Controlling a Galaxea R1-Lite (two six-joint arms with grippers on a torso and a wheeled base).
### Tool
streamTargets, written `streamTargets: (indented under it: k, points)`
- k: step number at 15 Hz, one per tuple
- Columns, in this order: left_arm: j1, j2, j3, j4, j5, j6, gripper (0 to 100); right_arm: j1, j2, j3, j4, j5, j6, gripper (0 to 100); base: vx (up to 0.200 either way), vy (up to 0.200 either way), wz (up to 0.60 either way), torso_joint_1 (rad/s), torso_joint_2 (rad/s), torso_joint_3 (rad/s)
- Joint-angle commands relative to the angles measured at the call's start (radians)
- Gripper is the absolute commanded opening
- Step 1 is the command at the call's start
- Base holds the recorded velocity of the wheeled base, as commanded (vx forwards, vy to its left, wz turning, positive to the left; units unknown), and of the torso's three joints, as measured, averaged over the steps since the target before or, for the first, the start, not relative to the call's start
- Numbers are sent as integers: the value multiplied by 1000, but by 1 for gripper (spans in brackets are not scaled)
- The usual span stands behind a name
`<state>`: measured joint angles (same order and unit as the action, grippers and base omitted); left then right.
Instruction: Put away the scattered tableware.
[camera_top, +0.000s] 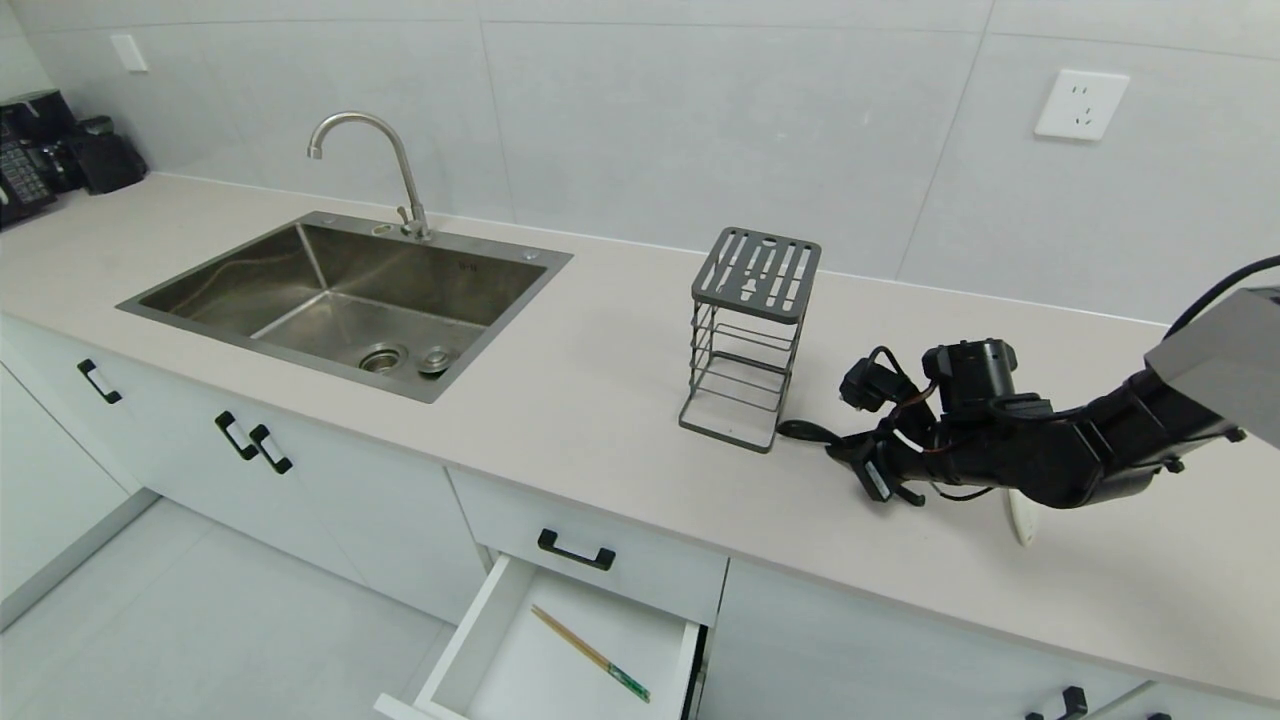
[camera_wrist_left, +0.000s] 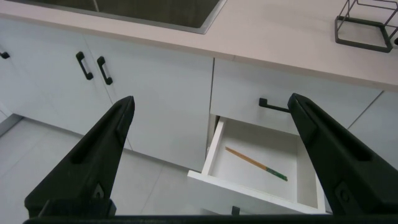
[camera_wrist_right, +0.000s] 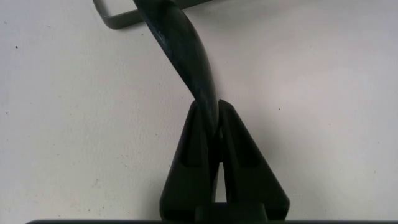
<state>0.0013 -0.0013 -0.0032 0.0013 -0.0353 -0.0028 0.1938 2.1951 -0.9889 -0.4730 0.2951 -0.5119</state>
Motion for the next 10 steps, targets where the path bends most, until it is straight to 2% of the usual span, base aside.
streamTargets:
  k: [1,6,10]
  points:
    - [0,1,0,0,0,0,100,7,-9,15,2,1,-2,0,0,0,0,0,0,0]
    - [0,1,0,0,0,0,100,26,-120,108,-6,-1,-7,0,0,0,0,0,0,0]
    - [0,1,2,0,0,0,100,72,-284,240,-30,-5,1,0,0,0,0,0,0,0]
